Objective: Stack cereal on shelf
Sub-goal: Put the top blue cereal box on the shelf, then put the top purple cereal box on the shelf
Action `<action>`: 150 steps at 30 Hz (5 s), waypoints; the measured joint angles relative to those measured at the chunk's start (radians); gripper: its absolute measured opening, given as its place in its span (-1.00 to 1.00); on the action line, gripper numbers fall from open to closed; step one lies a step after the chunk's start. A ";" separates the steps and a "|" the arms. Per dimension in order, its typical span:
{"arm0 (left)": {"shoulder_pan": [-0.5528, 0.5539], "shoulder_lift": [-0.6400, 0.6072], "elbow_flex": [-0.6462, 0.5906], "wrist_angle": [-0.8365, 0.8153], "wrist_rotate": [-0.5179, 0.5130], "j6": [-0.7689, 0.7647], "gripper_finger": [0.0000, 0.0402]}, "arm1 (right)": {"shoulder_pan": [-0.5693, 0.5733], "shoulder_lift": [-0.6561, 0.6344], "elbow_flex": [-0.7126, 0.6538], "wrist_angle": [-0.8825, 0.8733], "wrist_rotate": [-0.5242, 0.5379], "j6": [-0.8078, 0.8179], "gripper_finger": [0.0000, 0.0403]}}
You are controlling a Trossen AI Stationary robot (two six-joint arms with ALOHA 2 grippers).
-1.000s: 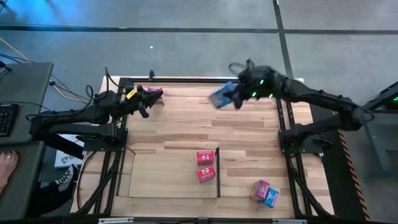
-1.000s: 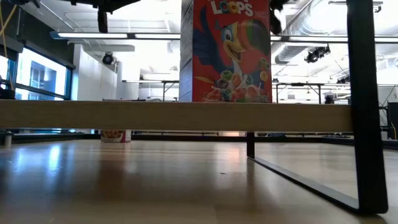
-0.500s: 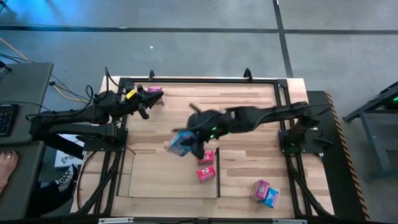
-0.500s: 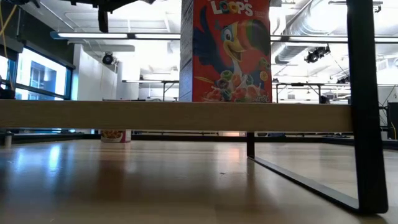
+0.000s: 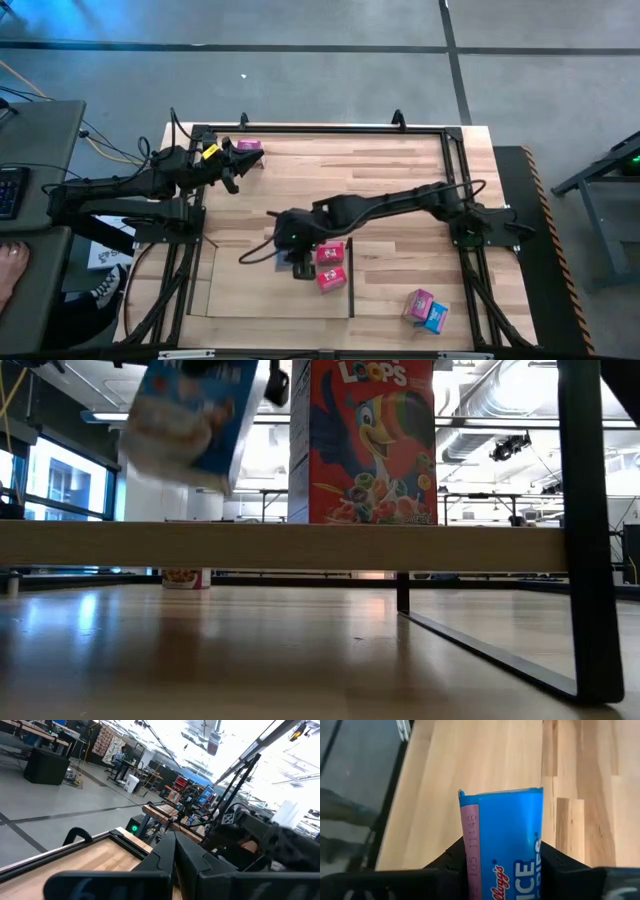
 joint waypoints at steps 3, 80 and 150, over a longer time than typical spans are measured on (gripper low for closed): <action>0.000 0.000 0.000 0.000 0.000 0.001 -1.00 | 0.000 0.028 0.000 -0.018 0.000 -0.025 -0.43; 0.000 0.003 0.000 -0.029 0.025 -0.009 -1.00 | 0.005 -0.067 0.096 -0.522 0.008 -0.049 0.48; 0.633 0.696 0.649 -1.287 0.224 0.617 0.21 | 0.110 -1.174 -1.157 0.404 0.491 0.578 0.48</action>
